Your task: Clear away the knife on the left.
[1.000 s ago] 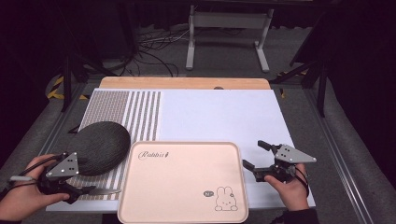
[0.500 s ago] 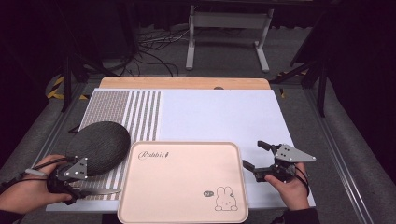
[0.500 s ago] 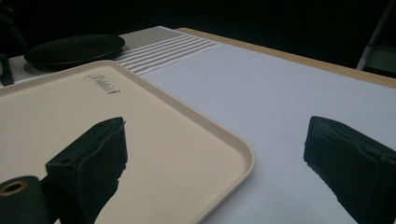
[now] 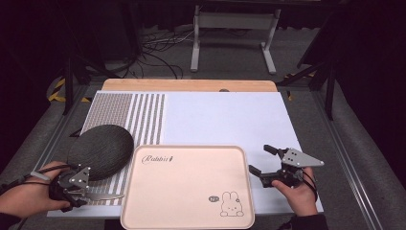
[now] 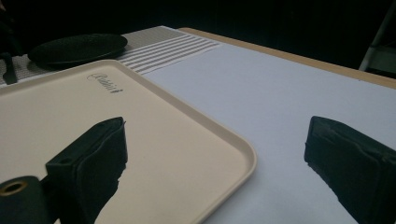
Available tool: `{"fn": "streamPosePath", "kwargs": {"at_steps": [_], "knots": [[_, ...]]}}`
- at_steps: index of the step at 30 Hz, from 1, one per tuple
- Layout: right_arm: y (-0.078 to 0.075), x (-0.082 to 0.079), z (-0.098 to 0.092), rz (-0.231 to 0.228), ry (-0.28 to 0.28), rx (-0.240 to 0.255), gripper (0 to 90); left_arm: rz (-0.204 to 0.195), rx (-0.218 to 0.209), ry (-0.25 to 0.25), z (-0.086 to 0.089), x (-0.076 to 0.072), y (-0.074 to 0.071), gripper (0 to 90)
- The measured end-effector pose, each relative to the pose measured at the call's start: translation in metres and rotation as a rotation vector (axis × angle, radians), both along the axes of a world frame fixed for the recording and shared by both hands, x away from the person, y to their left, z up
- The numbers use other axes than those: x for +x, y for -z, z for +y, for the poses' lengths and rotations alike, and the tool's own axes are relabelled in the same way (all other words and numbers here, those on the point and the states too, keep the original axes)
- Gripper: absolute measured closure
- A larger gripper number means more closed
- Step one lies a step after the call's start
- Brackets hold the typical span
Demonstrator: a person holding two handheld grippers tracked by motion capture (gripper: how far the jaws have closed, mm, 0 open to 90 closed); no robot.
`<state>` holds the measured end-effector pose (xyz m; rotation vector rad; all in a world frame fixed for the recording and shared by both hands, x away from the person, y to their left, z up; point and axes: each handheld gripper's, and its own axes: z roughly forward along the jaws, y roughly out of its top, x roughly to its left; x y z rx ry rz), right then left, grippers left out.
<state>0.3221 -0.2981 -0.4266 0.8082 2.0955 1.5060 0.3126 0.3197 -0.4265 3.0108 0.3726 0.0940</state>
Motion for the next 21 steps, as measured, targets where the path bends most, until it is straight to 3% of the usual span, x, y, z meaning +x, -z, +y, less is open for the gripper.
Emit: {"fn": "streamPosePath", "kwargs": {"at_steps": [4, 9, 12, 15, 18, 21], "knots": [[0.0003, -0.0002, 0.0001, 0.013, -0.009, 0.006, 7.1, 0.017, 0.025, 0.001, 0.0046, 0.0035, 0.003, 36.9], [0.0004, -0.0002, 0.0004, 0.015, -0.013, 0.003, 7.1, 0.03, 0.065, 0.037, 0.0062, 0.0056, 0.0046, 45.3], [0.0005, -0.0002, 0.0005, 0.017, -0.014, 0.0, 7.1, -0.007, 0.12, 0.117, 0.0054, 0.0075, 0.0067, 48.1], [0.001, 0.0001, 0.0009, 0.015, -0.018, -0.005, 7.0, 0.021, 0.115, 0.168, 0.0031, 0.0078, 0.0065, 55.5], [0.0013, 0.0002, 0.0016, 0.015, -0.021, -0.007, 7.0, 0.043, 0.155, 0.208, 0.0013, 0.009, 0.0077, 62.0], [0.0013, 0.0, 0.0018, 0.015, -0.025, -0.005, 7.0, 0.055, 0.163, 0.208, 0.0007, 0.0091, 0.0086, 65.1]]}}
